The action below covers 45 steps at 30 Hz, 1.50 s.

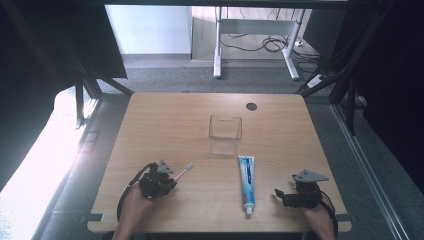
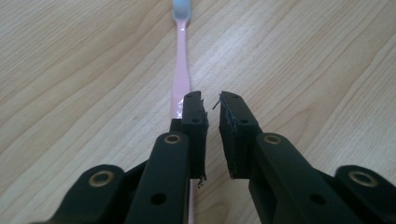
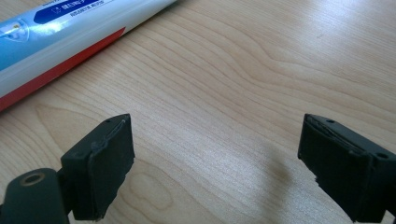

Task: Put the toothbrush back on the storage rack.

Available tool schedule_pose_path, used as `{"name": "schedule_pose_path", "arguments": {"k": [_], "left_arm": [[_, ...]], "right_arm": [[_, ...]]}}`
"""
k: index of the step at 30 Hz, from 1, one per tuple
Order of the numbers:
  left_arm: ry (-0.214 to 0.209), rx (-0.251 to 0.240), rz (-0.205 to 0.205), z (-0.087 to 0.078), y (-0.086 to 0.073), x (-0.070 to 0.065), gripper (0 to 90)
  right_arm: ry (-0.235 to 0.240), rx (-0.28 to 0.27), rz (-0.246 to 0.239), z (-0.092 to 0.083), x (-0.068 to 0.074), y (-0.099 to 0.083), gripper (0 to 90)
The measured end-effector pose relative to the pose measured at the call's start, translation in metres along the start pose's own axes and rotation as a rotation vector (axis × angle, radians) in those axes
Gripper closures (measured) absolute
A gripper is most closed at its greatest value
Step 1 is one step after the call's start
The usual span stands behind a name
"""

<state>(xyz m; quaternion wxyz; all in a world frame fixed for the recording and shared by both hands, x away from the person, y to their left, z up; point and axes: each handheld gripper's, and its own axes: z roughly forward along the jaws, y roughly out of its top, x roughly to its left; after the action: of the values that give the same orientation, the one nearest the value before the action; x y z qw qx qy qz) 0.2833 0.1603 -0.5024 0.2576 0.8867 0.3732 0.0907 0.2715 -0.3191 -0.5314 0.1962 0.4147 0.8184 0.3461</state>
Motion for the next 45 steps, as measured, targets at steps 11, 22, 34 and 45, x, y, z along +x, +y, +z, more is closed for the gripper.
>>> {"name": "schedule_pose_path", "arguments": {"k": [11, 22, 34, 45], "left_arm": [[-0.001, 0.067, -0.015, -0.009, 0.008, 0.014, 72.7], [-0.001, 0.185, -0.006, 0.001, 0.023, 0.023, 67.4], [-0.026, 0.286, 0.014, 0.015, 0.039, 0.021, 67.7], [-0.043, 0.364, 0.006, 0.026, 0.047, 0.020, 72.7]], "right_arm": [[0.004, 0.002, 0.001, 0.001, 0.000, 0.000, 10.8], [0.008, 0.004, 0.003, 0.001, 0.000, -0.001, 10.9], [0.011, 0.004, 0.003, 0.001, 0.000, -0.001, 11.0], [0.011, 0.003, 0.004, 0.001, -0.001, -0.001, 11.1]]}}
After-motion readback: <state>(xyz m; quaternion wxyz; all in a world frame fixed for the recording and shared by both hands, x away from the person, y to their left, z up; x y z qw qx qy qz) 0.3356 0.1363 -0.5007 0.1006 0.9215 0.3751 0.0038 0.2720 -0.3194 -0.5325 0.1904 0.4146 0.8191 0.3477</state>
